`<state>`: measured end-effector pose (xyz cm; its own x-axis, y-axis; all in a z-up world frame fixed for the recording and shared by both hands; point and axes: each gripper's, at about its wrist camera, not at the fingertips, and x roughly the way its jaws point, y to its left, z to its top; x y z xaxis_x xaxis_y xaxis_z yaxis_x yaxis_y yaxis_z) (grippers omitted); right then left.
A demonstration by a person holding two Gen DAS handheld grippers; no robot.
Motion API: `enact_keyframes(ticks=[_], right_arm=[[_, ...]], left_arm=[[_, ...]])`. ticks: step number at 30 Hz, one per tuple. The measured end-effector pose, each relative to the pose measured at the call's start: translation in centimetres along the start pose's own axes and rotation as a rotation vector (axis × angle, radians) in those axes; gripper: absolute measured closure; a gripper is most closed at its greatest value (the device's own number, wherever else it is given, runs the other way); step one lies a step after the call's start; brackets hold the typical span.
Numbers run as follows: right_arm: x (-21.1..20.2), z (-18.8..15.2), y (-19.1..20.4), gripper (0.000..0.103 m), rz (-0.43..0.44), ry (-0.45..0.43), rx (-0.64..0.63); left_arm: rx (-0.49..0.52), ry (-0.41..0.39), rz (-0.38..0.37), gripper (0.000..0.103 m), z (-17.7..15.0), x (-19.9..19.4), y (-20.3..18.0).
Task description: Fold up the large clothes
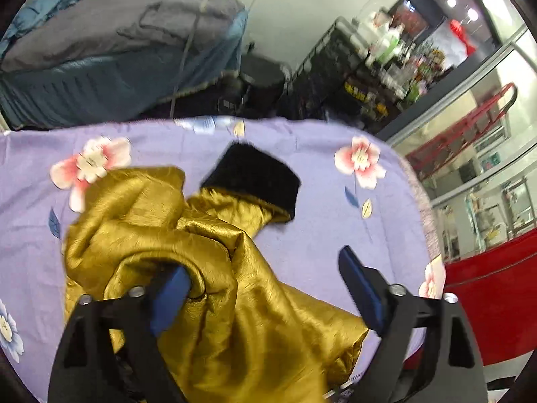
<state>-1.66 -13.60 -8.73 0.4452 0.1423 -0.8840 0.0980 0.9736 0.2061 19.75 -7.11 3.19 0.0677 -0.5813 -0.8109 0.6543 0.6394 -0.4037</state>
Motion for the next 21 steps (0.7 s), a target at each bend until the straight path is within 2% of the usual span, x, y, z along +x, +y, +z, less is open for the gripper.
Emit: enact_keyframes(ticks=[2,5,7,8,11,13,15,19,21], right_arm=[[-3.0,-0.2,-5.0,0.096,-0.031,-0.076,0.159],[-6.2,-1.3,-11.8,0.097,-0.067,-0.146,0.386],[-7.3,-2.1,-14.4,0.097,-0.053,-0.155,0.454],[-7.7,-2.3,-15.3,0.097,-0.061,-0.161,0.461],[-8.2,-3.2,-16.2,0.097,-0.086,-0.151,0.467],[-8.1,-4.0,-16.2,0.097,-0.082,-0.143,0.487],[-7.7,-4.4,-15.8,0.098,-0.083,-0.129,0.487],[-7.4,-5.9,-15.5,0.098,-0.072,-0.112,0.54],[-7.7,-7.1,-16.0,0.098,-0.066,-0.121,0.598]], left_arm=[[-0.007,-0.074,-0.009,0.006,-0.3,-3.0,2.0],[-0.027,-0.134,0.004,0.006,-0.7,-5.7,5.6],[-0.038,-0.127,0.087,0.006,-0.9,-5.5,8.3],[-0.035,-0.105,0.155,0.006,-1.1,-4.8,9.7],[0.016,-0.053,0.285,0.006,-1.3,-2.0,11.6],[0.072,-0.008,0.33,0.006,-1.0,0.4,11.7],[0.123,0.02,0.344,0.006,-0.1,2.8,11.0],[0.22,0.077,0.32,0.006,2.1,7.0,9.3],[0.323,0.128,0.358,0.006,3.0,9.6,8.8]])
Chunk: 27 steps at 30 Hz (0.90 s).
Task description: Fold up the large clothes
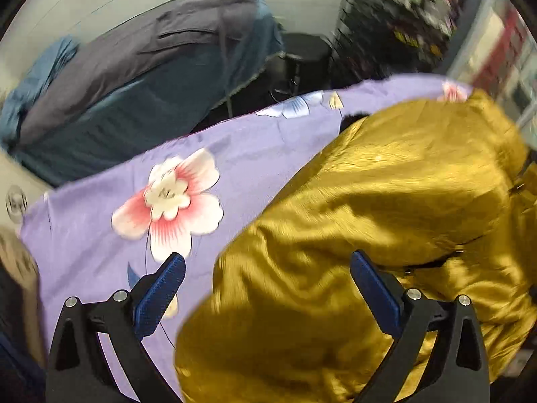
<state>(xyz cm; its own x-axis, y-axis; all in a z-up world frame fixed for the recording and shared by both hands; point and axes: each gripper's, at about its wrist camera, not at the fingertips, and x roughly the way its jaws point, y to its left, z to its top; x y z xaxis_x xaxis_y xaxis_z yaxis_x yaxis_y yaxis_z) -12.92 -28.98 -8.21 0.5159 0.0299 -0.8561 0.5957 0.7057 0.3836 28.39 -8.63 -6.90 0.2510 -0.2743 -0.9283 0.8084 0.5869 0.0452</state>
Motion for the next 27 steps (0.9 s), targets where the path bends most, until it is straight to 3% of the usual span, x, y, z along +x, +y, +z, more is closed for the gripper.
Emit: enact_keyframes(ticks=[1,3,6,8,10,12,15,17,20,22,24,26,27], right_arm=[[-0.2,-0.2,-0.7,0.098,0.003,-0.005,0.038],[-0.7,-0.7,-1.7,0.099,0.008,-0.011,0.096],[-1.3,-1.4,-2.8,0.099,-0.006,-0.012,0.152],[-1.9,-1.9,-4.0,0.099,-0.002,-0.025,0.226],[-3.2,-1.6,-5.3,0.099,0.001,-0.06,0.305],[-4.5,-0.8,-6.4,0.099,-0.005,-0.101,0.343],[-6.9,2.5,-8.3,0.099,-0.046,-0.168,0.343],[-8.2,4.9,-9.1,0.099,-0.089,-0.21,0.313],[-10.0,9.4,-11.4,0.1,-0.168,-0.293,0.3],[-10.2,11.8,-13.2,0.099,-0.243,-0.321,0.327],[-9.3,13.6,-15.3,0.098,-0.274,-0.275,0.403],[-8.7,13.8,-16.6,0.092,-0.176,-0.255,0.532],[-8.4,13.4,-16.7,0.081,-0.128,-0.262,0.565]], left_arm=[[0.05,0.024,0.025,0.006,0.6,1.3,-0.6],[0.082,0.078,-0.013,0.006,1.3,3.0,-1.0],[0.024,0.206,-0.19,0.007,1.6,5.7,-1.9],[0.047,0.257,-0.241,0.009,0.7,6.8,-4.1],[0.146,0.259,-0.225,0.034,-0.7,7.1,-7.1],[0.183,0.261,-0.206,0.067,-1.9,7.3,-9.0],[0.192,0.216,-0.28,0.083,-3.3,5.6,-11.9],[0.171,0.182,-0.362,0.085,-4.0,3.8,-14.2],[0.205,0.132,-0.424,0.085,-4.8,1.1,-18.6],[0.174,0.109,-0.456,0.075,-4.7,0.1,-21.0],[0.132,0.077,-0.46,0.047,-4.2,-0.6,-22.0],[0.089,0.051,-0.465,0.029,-3.1,-1.3,-21.2],[0.061,0.031,-0.462,0.022,-2.4,-1.7,-20.6]])
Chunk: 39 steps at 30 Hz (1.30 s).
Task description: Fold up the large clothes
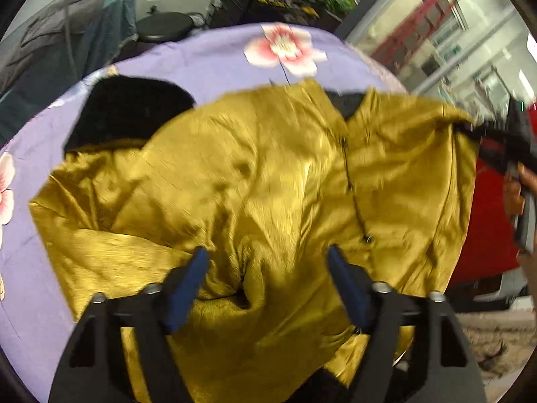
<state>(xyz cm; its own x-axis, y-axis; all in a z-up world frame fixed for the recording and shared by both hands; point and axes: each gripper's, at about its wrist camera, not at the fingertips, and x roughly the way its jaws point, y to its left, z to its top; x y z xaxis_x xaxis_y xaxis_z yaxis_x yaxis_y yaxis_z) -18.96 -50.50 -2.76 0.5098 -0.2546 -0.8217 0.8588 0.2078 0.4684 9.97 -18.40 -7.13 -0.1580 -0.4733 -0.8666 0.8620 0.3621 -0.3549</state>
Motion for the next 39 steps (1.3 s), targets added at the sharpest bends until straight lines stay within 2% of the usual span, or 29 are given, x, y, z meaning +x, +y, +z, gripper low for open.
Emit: enact_keyframes(ticks=[1,2,3,6,8,10,13,17,19,21,22,24,26,30,35,36,37,39], right_arm=[[-0.1,-0.6,-0.2,0.07,0.005,-0.011,0.005],[-0.3,-1.3,-0.3,0.041,-0.018,-0.029,0.004],[-0.7,-2.5,-0.6,0.029,-0.041,-0.06,0.003],[-1.2,-5.5,-1.6,0.028,-0.045,-0.059,-0.016],[-2.1,-7.6,-2.7,0.028,-0.067,-0.069,-0.026],[-2.9,-9.2,-3.5,0.028,-0.08,-0.078,-0.01],[-3.0,-11.1,-4.9,0.028,-0.086,-0.042,0.017],[-1.7,-13.2,-6.0,0.028,-0.107,0.046,0.024],[-1.1,-14.5,-6.7,0.028,-0.11,0.102,0.056],[-0.4,-15.5,-7.4,0.028,-0.098,0.131,0.105],[0.1,-16.0,-7.6,0.028,-0.095,0.154,0.124],[1.1,-16.6,-7.4,0.028,-0.102,0.196,0.121],[1.9,-16.8,-6.6,0.028,-0.089,0.22,0.087],[3.5,-16.0,-3.4,0.028,-0.081,0.251,-0.051],[5.8,-15.5,1.3,0.028,-0.046,0.297,-0.165],[6.1,-15.3,2.1,0.028,-0.03,0.304,-0.183],[6.5,-15.4,3.3,0.028,-0.013,0.311,-0.207],[6.9,-15.7,5.4,0.028,0.017,0.314,-0.255]], left_arm=[[-0.027,-0.048,0.005,0.02,0.6,-1.4,1.0],[-0.047,-0.085,0.022,0.016,1.0,-2.5,2.2],[-0.064,-0.112,0.052,0.014,0.8,-4.1,4.0],[-0.12,-0.136,0.204,0.014,2.4,-5.6,9.0],[-0.168,-0.112,0.317,0.015,3.9,-5.3,12.9],[-0.209,-0.074,0.372,0.015,5.0,-4.7,15.7],[-0.255,-0.021,0.388,0.015,5.7,-3.3,18.3],[-0.326,0.138,0.33,0.016,5.3,1.7,19.2],[-0.35,0.178,0.299,0.024,4.9,3.4,19.1],[-0.35,0.221,0.277,0.056,4.3,4.8,18.5],[-0.346,0.223,0.277,0.065,4.1,5.0,18.3],[-0.329,0.204,0.294,0.092,3.9,4.5,18.3],[-0.35,0.153,0.294,0.097,3.6,2.7,19.2],[-0.468,-0.029,0.299,0.098,2.4,-4.0,23.1],[-0.668,-0.206,0.406,0.098,-1.7,-13.4,29.6],[-0.695,-0.228,0.441,0.098,-2.9,-14.9,30.5],[-0.727,-0.259,0.507,0.098,-4.7,-17.4,31.9],[-0.809,-0.308,0.561,0.098,-7.6,-20.6,33.9]])
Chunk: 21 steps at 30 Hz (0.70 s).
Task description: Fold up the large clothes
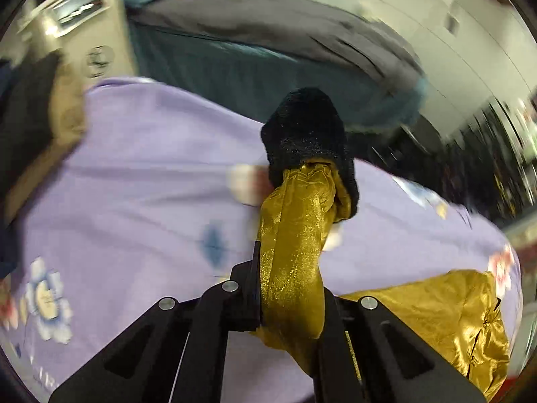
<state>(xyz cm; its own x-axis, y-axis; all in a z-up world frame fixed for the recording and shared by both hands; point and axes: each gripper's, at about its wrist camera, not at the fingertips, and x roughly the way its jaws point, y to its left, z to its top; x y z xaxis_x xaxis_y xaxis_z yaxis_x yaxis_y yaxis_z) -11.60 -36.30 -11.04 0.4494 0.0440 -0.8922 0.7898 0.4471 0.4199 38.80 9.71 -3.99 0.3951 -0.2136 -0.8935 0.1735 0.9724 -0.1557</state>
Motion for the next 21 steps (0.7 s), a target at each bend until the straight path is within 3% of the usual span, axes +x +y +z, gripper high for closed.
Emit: enact_keyframes(ticks=[6,8,10,11,12,13,17,21], right_arm=[[1.4,0.5,4.6,0.028,0.082,0.044,-0.135],[1.9,0.3,5.5,0.028,0.084,0.055,-0.162],[2.2,0.1,5.9,0.028,0.093,0.066,-0.171],[2.4,-0.1,6.0,0.028,0.097,0.066,-0.173],[2.4,-0.2,6.1,0.028,0.099,0.065,-0.176],[2.1,-0.6,6.1,0.028,0.097,0.065,-0.176],[1.6,-1.7,4.8,0.028,0.083,0.07,-0.158],[1.5,-2.1,3.9,0.028,0.074,0.073,-0.133]], left_arm=[[-0.278,-0.091,0.177,0.096,-0.6,-4.5,15.1],[-0.384,-0.082,0.213,0.088,-1.4,-5.0,18.8],[-0.476,-0.054,0.188,0.078,-2.9,-5.3,21.6],[-0.484,-0.042,0.165,0.058,-4.0,-5.5,22.1],[-0.475,-0.034,0.149,0.028,-4.6,-5.4,22.2],[-0.451,-0.034,0.139,0.018,-5.5,-5.6,21.9],[-0.401,-0.025,0.064,0.009,-8.2,-6.0,18.3],[-0.352,0.007,-0.009,0.009,-10.9,-6.4,15.8]])
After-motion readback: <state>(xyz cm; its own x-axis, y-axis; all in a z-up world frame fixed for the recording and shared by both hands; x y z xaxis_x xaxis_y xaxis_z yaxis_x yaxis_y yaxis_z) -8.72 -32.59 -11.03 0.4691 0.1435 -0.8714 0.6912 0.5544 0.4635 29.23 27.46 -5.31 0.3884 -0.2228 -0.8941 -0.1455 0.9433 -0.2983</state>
